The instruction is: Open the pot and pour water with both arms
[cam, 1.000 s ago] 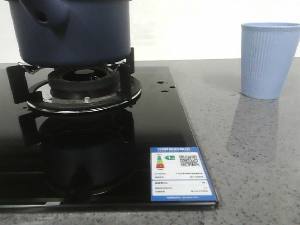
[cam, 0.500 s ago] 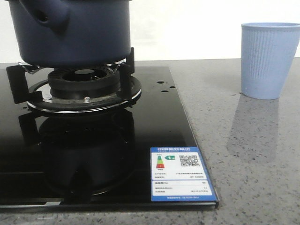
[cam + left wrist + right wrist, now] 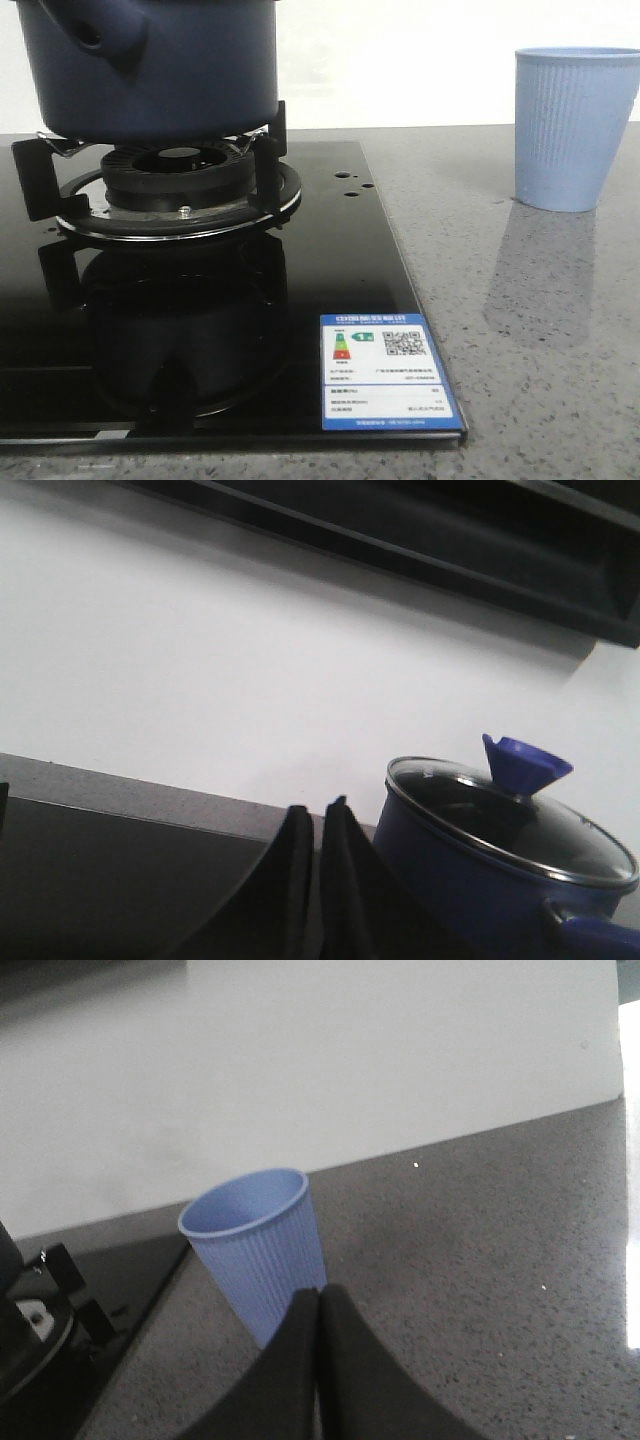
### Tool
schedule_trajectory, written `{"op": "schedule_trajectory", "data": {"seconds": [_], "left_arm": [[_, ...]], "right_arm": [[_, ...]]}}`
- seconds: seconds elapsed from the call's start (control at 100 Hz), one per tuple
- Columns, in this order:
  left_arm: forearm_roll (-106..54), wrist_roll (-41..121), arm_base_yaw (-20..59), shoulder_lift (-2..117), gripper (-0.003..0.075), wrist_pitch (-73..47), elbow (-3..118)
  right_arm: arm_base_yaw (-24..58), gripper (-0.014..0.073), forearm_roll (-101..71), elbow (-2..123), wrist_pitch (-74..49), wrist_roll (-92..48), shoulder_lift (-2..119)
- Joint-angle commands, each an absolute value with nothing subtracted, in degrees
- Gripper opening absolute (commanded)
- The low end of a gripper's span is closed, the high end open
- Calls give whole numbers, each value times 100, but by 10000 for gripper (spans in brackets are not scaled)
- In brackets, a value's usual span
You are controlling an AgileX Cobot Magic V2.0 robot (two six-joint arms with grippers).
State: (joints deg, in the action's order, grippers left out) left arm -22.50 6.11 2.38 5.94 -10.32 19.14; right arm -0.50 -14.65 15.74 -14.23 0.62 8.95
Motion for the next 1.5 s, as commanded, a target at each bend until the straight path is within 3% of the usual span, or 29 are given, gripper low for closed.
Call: {"op": "schedule_trajectory", "data": {"seconds": [0.0,0.24,0.58,0.65,0.72,0.8,0.87,1.01,1.25,1.4,1.49], "left_arm": [[-2145,877,215,1121,-16,-1124,2510],[-2197,1064,278,1981,-16,-1601,3350],[-2221,1612,1431,2433,-14,-1159,3486],[-2221,1612,1653,2583,-6,-1084,3486],[-2233,1612,1871,2758,34,-975,3486],[-2245,1612,2114,2965,125,-786,3486],[-2287,1612,2340,3157,218,-546,3486],[-2326,1612,2765,3590,395,97,3491],[-2326,1636,3074,4598,416,894,3675],[-2316,1636,3074,5293,533,1002,4114],[-2250,1636,3074,5730,558,1002,4396]], "right_arm": [[-81,-60,-1173,2230,-1566,-49,1530],[93,-61,-1171,3154,-2482,-188,2552],[598,-39,-1181,3355,-2329,-763,2840],[634,59,-1197,3355,-2329,-763,2840],[634,240,-1197,3355,-2329,-763,2840],[634,479,-1206,3355,-2315,-763,2840],[634,576,-1206,3355,-2279,-763,2840],[634,560,-1283,3355,-2252,-763,2840],[634,543,-1366,3355,-2252,-763,2840],[634,543,-1366,3355,-2252,-763,2840],[634,543,-1366,3355,-2252,-763,2840]]}}
